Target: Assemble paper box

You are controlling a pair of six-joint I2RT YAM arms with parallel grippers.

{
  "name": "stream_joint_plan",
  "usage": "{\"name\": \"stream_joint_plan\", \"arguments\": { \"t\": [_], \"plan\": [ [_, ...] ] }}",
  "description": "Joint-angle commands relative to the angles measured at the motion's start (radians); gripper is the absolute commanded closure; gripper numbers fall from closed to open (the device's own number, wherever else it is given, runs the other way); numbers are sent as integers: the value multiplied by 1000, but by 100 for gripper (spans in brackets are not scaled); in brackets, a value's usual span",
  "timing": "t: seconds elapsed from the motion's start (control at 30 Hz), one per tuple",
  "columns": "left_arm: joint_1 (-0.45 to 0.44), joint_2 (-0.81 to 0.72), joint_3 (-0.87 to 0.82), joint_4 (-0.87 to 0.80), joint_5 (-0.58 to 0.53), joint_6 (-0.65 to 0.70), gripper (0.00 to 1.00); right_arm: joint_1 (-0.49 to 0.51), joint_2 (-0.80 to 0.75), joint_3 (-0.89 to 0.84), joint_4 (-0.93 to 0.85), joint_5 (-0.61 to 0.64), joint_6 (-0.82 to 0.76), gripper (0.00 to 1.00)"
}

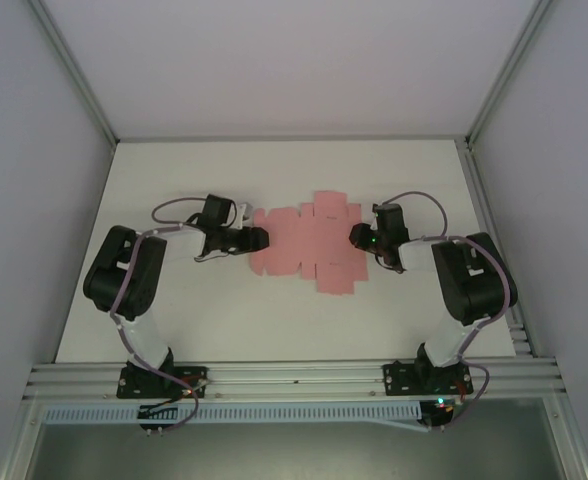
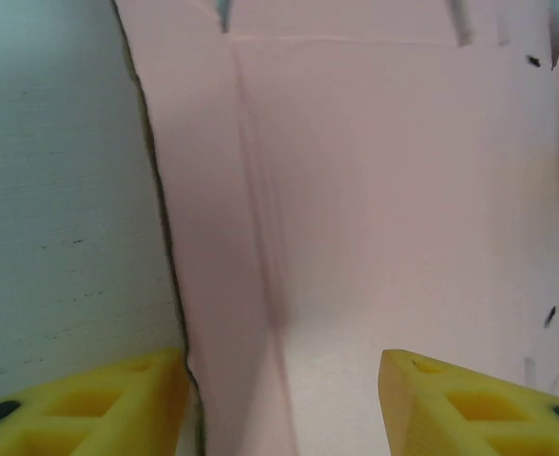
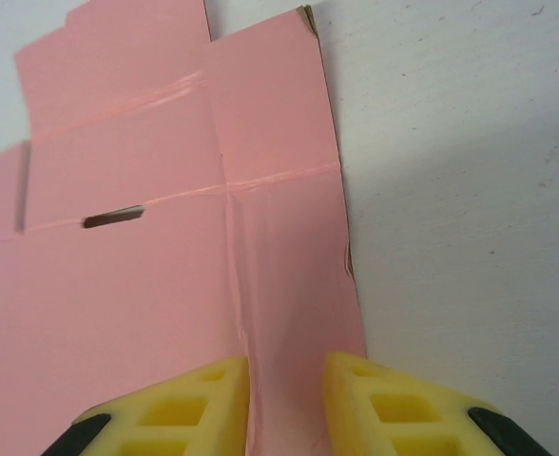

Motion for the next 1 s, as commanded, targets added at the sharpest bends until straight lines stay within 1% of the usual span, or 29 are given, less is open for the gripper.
{"name": "stream_joint_plan", "arguments": {
  "t": [0.0, 0.07, 0.13, 0.2, 0.23, 0.3, 0.33, 0.37, 0.4, 0.5, 0.57, 0.6, 0.63, 0.67, 0.7, 0.77, 0.83, 0.9, 0.97],
  "plan": [
    [-10, 24, 27, -32, -17, 16, 46, 5, 30, -53, -202, -18, 23, 72],
    [-13, 22, 39, -65, -69, 27, 46, 5, 28, -49, -213, -16, 23, 72],
    [-13, 10, 39, -63, -73, 39, 47, 4, 28, -45, -225, -9, 20, 72],
    [-12, 8, 37, -39, -34, 37, 55, 5, 33, -34, -237, -4, 15, 72],
    [-12, 9, 34, -28, -18, 29, 63, 4, 36, -35, -235, -9, 13, 72],
    [-12, 4, 28, -1, 5, 24, 84, 5, 36, -35, -230, -15, 11, 72],
    [-12, -3, 25, 9, 1, 22, 92, 5, 33, -36, -227, -16, 8, 72],
    [-13, -10, 24, 12, -5, 25, 97, 4, 28, -35, -229, -15, 6, 71],
    [-12, -19, 27, 7, -12, 29, 100, 4, 26, -30, -240, -9, 3, 70],
    [-12, -62, 23, -5, -18, 59, 100, -2, 4, 0, -289, -10, -20, 67],
    [-11, -118, 9, 9, -14, 80, 100, -6, -45, 15, -315, -16, -39, 63],
    [-10, -149, 2, 15, -6, 91, 100, -8, -78, 18, -325, -14, -44, 60],
    [-11, -186, -2, 19, 4, 103, 100, -12, -120, 21, -331, -20, -54, 51],
    [-10, -221, -5, 18, 10, 113, 100, -17, -163, 20, -334, -28, -65, 46],
    [-12, -257, -4, 18, 19, 128, 100, -25, -206, 17, -336, -39, -72, 43],
    [-11, -337, -9, 22, 53, 158, 100, -50, -300, 4, -332, -86, -90, 34],
    [-11, -420, -14, 24, 97, 191, 100, -84, -396, -20, -316, -139, -95, 23],
    [-11, -498, -19, 24, 127, 223, 100, -120, -481, -42, -292, -213, -113, 16],
    [-11, -577, -25, 27, 145, 243, 100, -153, -560, -57, -274, -292, -141, 13]
  ]
}}
